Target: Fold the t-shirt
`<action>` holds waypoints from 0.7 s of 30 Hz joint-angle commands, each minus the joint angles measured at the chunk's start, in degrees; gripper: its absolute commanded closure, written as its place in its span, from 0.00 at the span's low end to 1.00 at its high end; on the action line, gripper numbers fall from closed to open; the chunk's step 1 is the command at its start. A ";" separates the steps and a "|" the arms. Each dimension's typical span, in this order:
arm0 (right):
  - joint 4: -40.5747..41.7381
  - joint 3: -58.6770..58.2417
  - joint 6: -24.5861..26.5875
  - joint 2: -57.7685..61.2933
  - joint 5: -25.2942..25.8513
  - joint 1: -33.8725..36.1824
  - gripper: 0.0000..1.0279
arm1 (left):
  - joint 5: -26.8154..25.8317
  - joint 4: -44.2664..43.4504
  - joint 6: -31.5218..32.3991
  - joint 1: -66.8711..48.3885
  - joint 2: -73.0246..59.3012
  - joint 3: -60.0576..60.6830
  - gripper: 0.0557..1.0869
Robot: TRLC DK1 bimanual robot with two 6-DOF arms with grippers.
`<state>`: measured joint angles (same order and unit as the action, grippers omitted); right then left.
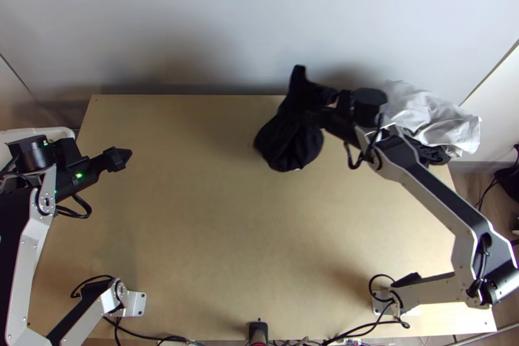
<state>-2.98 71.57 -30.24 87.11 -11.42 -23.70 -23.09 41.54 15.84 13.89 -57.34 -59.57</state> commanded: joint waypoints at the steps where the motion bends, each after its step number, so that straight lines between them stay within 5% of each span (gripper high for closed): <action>1: -2.55 2.96 4.31 -3.26 -0.18 4.90 0.97 | -0.20 -0.05 0.07 0.08 0.30 0.33 0.04; 15: -5.98 15.70 8.53 0.43 -4.05 23.35 0.97 | -0.37 -0.41 1.65 -1.15 2.06 3.32 0.04; 21: -7.48 33.46 6.24 11.33 -4.49 28.27 0.97 | -0.37 -0.41 1.74 -1.50 3.11 4.64 0.04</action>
<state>-9.47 90.13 -22.39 89.78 -15.14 -1.56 -23.46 41.12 17.37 12.84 -55.20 -56.31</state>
